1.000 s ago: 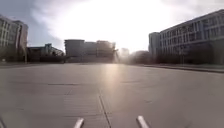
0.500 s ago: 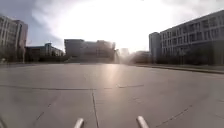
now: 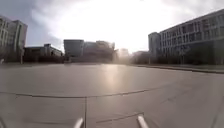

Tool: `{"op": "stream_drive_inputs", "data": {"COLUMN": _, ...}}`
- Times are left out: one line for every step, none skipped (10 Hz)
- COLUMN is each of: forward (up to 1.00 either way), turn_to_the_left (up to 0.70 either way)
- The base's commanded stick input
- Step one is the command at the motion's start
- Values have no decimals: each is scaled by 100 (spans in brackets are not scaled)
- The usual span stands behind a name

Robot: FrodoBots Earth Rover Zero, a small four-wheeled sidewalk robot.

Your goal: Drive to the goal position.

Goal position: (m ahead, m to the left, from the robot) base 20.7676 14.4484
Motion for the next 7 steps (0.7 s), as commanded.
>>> {"op": "stream_drive_inputs", "data": {"forward": 100, "turn_to_the_left": 0}}
{"op": "stream_drive_inputs", "data": {"forward": 100, "turn_to_the_left": 0}}
{"op": "stream_drive_inputs", "data": {"forward": 100, "turn_to_the_left": 0}}
{"op": "stream_drive_inputs", "data": {"forward": 57, "turn_to_the_left": 19}}
{"op": "stream_drive_inputs", "data": {"forward": 0, "turn_to_the_left": 45}}
{"op": "stream_drive_inputs", "data": {"forward": 0, "turn_to_the_left": 45}}
{"op": "stream_drive_inputs", "data": {"forward": 0, "turn_to_the_left": 45}}
